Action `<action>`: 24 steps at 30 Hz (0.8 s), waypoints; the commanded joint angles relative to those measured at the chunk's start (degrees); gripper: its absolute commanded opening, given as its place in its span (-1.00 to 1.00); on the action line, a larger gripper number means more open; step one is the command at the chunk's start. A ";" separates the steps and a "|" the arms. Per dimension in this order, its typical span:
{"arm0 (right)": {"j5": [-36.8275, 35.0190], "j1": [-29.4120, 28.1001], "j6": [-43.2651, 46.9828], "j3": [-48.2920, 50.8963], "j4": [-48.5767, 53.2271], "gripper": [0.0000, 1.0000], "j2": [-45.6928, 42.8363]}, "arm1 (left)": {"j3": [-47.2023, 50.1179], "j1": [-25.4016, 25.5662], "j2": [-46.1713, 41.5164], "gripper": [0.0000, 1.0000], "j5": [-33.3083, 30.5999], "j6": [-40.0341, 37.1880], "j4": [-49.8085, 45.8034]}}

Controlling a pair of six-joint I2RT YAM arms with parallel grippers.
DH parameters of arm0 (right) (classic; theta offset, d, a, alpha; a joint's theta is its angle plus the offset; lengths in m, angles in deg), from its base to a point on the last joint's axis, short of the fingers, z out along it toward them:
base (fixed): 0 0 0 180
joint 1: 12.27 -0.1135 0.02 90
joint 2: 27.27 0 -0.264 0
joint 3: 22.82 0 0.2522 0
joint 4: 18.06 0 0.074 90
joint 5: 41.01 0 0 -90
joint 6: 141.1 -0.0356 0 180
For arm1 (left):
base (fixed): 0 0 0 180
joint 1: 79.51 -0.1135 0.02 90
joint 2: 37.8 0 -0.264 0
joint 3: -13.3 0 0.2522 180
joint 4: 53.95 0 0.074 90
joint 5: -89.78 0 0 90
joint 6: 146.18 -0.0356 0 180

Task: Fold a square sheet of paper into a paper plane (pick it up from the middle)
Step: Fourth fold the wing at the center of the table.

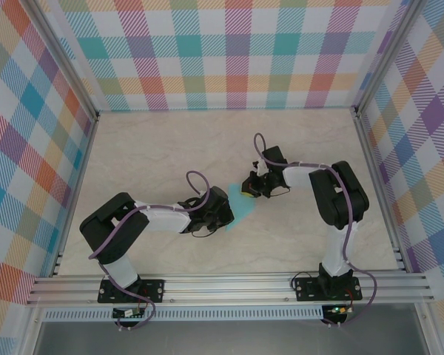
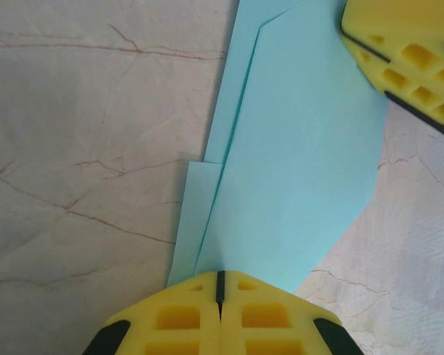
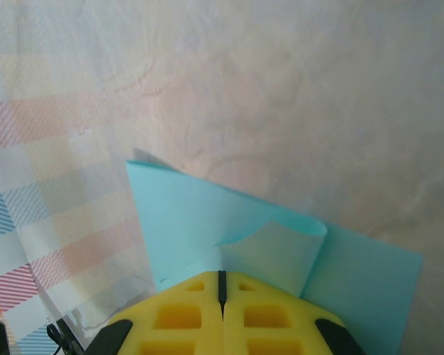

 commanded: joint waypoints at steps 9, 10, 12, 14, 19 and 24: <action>-1.48 5.59 3.04 -4.36 0.69 -1.00 4.52 | 4.10 -0.33 4.91 -0.95 -1.24 -0.93 -12.59; -1.33 5.98 3.12 -4.47 0.64 -1.00 4.64 | 4.09 -0.28 4.95 -0.95 -1.22 -0.94 -12.50; -0.91 6.80 3.16 -4.62 0.34 -1.00 4.87 | 4.03 -0.31 4.81 -0.95 -1.22 -0.93 -12.49; -0.25 7.42 3.61 -5.17 0.65 -1.00 4.97 | 4.06 -0.34 4.81 -0.95 -1.23 -0.96 -12.49; 1.04 8.13 4.43 -6.84 2.93 -1.00 3.74 | 3.85 -0.32 4.78 -0.95 -1.24 -1.10 -12.54; 2.82 8.08 3.40 -6.06 5.87 -0.97 -3.10 | 3.60 -0.28 4.38 -0.95 -1.24 -1.38 -12.75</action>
